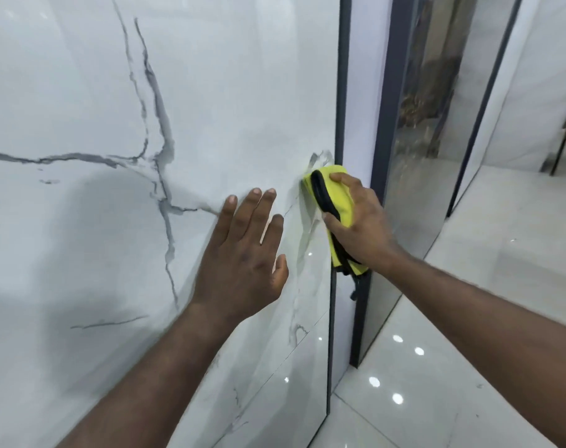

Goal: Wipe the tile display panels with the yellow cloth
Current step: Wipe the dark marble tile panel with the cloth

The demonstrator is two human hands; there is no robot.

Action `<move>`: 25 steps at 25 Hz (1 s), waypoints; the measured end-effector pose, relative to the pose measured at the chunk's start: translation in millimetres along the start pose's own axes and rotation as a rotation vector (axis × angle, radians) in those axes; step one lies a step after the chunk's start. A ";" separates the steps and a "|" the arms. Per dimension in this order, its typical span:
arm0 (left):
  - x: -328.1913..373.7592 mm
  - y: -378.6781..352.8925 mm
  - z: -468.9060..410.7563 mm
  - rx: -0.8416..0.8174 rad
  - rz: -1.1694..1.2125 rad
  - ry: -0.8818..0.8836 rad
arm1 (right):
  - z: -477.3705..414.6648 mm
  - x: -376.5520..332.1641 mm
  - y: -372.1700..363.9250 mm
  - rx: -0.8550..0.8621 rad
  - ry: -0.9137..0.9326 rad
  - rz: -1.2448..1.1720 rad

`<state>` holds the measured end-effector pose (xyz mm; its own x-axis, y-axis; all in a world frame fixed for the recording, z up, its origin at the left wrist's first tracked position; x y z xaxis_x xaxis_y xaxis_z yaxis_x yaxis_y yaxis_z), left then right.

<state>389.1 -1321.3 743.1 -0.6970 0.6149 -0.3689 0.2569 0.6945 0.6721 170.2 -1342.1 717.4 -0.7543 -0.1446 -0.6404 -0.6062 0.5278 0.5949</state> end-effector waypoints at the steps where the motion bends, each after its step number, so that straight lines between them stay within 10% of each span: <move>1: 4.4 -1.6 -10.3 0.013 0.054 -0.005 | -0.8 5.1 22.6 0.011 0.006 0.045; 13: 187.5 -2.7 -242.6 0.187 0.281 -0.362 | 25.7 111.6 321.4 0.279 0.020 0.457; 25: 319.4 -35.2 -453.4 0.217 0.151 -0.312 | -64.1 249.8 485.1 0.335 0.173 0.589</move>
<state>-146.1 -1318.8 892.7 -0.4126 0.7768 -0.4758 0.4993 0.6297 0.5951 -328.5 -1175.8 877.1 -0.9797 0.1284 -0.1541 0.0054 0.7850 0.6195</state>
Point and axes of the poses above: each hand's wrist, its own z-axis away from the middle knuckle, its own y-axis out of the back of the hand, x = y × z, the point moved 10 cm from there along -z, towards the middle knuckle, and after that the axes turned 8 degrees about -x, right-handed, at the moved point
